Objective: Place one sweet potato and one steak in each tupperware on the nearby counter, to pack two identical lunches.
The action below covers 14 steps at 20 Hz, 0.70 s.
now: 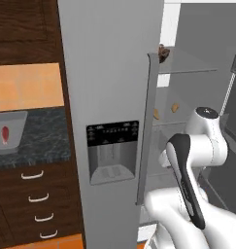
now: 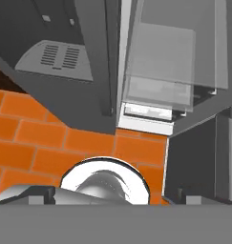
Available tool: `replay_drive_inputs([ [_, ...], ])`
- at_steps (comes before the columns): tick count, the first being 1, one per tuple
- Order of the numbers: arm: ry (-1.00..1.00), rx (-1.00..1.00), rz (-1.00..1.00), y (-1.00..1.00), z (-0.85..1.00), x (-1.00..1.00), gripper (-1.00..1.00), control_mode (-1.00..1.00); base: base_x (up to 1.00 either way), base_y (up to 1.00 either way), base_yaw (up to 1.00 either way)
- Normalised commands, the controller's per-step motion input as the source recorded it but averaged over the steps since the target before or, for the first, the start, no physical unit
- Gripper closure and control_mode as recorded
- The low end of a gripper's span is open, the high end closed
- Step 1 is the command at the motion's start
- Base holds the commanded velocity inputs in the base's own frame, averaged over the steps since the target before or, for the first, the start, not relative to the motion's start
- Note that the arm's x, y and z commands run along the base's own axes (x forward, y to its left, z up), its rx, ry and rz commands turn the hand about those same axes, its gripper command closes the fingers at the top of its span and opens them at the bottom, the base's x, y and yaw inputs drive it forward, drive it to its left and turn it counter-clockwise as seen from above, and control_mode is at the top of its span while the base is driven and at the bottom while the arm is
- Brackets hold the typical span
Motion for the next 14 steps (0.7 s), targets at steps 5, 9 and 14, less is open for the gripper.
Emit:
replay_drive_inputs([
  [5,0.0,0.0,0.0,0.0,0.0,0.0,-1.0,1.0,0.67,-0.47,0.15],
  [9,0.0,0.0,0.0,0.0,0.0,0.0,-1.0,1.0,0.52,-0.58,0.16],
  [14,-0.01,0.04,0.0,0.0,0.07,0.06,-1.0,-1.0,0.35,-0.22,0.06],
])
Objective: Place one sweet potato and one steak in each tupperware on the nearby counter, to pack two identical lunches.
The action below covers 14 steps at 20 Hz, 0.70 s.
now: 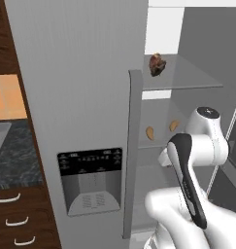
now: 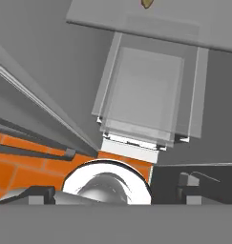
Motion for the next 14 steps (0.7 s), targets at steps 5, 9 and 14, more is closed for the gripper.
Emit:
replay_drive_inputs([
  [5,-0.17,0.1,-0.03,0.06,0.91,0.32,-1.0,-1.0,0.0,0.0,0.0],
  [9,-0.29,0.06,-0.15,0.13,0.73,0.3,-1.0,-1.0,0.0,0.0,0.0],
  [14,-0.18,0.0,-0.21,0.02,0.63,0.29,-1.0,-1.0,0.0,0.0,0.0],
])
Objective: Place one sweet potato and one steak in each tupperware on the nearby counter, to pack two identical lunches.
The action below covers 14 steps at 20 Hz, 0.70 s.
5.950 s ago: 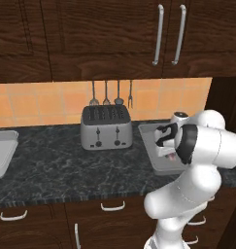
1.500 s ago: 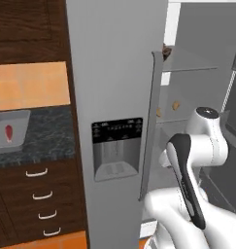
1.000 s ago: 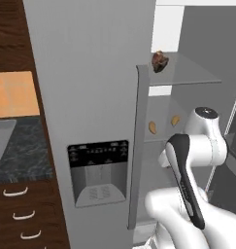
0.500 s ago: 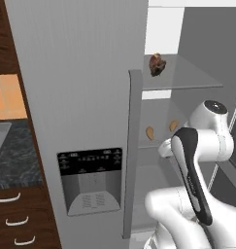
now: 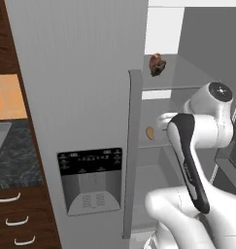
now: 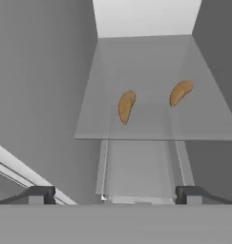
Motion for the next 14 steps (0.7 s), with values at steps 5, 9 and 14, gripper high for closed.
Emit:
replay_drive_inputs([
  [5,-0.09,0.0,-0.12,0.0,0.68,0.49,-1.0,-1.0,0.0,0.0,0.0],
  [9,-0.05,0.0,-0.03,-0.14,0.69,0.54,-1.0,-1.0,0.0,0.0,0.0],
  [14,-0.06,0.0,-0.02,-0.15,0.51,0.65,-1.0,-1.0,0.0,0.0,0.0],
])
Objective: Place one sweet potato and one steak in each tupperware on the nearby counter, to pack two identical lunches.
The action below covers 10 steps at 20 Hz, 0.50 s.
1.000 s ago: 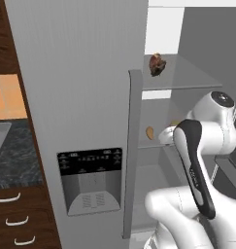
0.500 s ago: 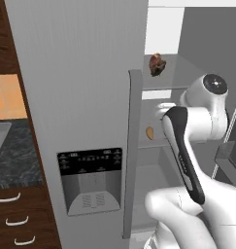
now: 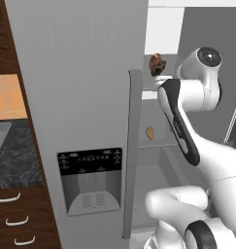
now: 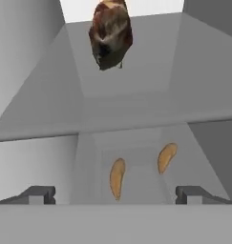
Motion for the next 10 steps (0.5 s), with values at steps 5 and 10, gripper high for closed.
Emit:
replay_drive_inputs([
  [5,-0.01,0.0,-0.03,-0.01,0.22,0.77,-1.0,-1.0,0.0,0.0,0.0],
  [10,0.02,0.0,0.0,-0.02,0.0,0.9,-1.0,-1.0,0.0,0.0,0.0],
])
